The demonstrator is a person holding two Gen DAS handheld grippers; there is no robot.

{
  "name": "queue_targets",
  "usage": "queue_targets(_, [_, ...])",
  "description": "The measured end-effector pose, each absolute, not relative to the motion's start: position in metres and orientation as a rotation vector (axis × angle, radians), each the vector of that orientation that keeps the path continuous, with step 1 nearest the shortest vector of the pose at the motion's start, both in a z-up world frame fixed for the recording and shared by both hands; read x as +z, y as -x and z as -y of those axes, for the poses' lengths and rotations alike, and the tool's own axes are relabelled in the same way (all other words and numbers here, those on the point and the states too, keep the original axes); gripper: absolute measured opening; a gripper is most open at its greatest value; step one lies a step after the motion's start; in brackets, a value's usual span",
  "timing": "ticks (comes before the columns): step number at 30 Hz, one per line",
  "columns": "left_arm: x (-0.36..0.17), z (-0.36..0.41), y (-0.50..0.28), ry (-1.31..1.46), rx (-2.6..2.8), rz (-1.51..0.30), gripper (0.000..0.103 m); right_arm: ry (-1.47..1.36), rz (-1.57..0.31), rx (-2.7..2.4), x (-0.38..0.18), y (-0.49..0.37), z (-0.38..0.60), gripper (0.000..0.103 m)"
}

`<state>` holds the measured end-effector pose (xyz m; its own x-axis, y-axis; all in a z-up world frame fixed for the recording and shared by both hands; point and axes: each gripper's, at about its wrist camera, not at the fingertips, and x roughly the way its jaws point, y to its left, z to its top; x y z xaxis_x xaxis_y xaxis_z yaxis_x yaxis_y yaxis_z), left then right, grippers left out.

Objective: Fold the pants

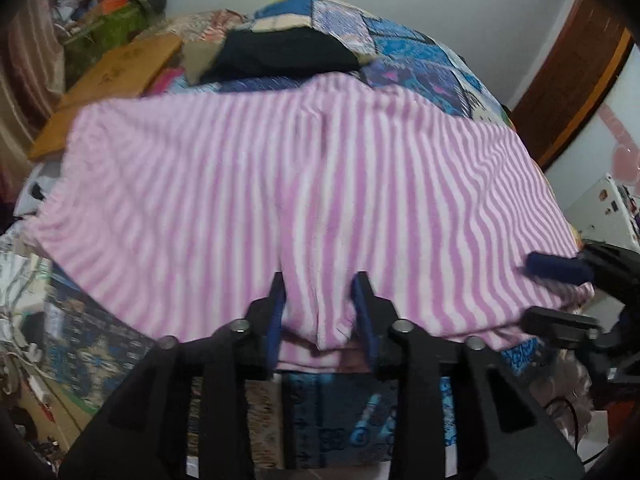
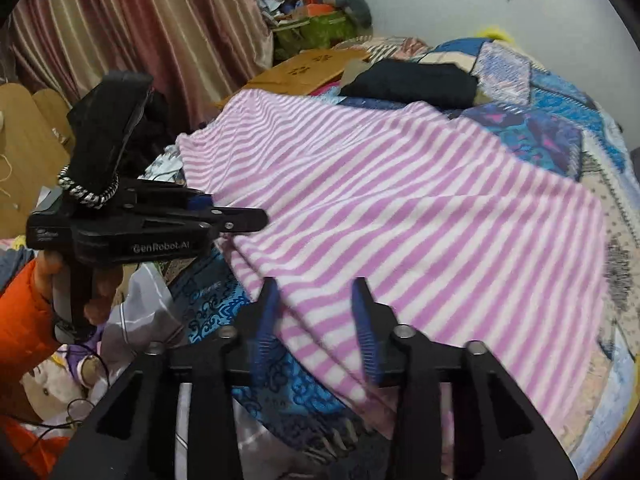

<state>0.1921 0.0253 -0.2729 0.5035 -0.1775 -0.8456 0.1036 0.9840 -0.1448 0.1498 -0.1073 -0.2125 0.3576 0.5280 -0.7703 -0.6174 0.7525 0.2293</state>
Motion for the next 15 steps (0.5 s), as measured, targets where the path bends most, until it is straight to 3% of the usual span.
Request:
queue_targets(4, [-0.249,-0.042,-0.197,0.048,-0.119,-0.963,0.039,0.087,-0.915,0.693,-0.197,-0.154,0.132,0.046])
queue_targets(8, [-0.232,-0.048,-0.224,0.041,-0.117,-0.929,0.047,0.055,-0.883,0.607,-0.188,-0.165,0.166,0.047])
queue_targets(11, [-0.234,-0.044,-0.253,0.048,-0.152,-0.929,0.054,0.024,-0.873,0.520,-0.187,-0.182,0.193,0.049])
queue_targets(15, [-0.253,-0.035,-0.303,0.087,-0.195,-0.979,0.054,-0.011,-0.864,0.392,-0.192,-0.209,0.226,0.049])
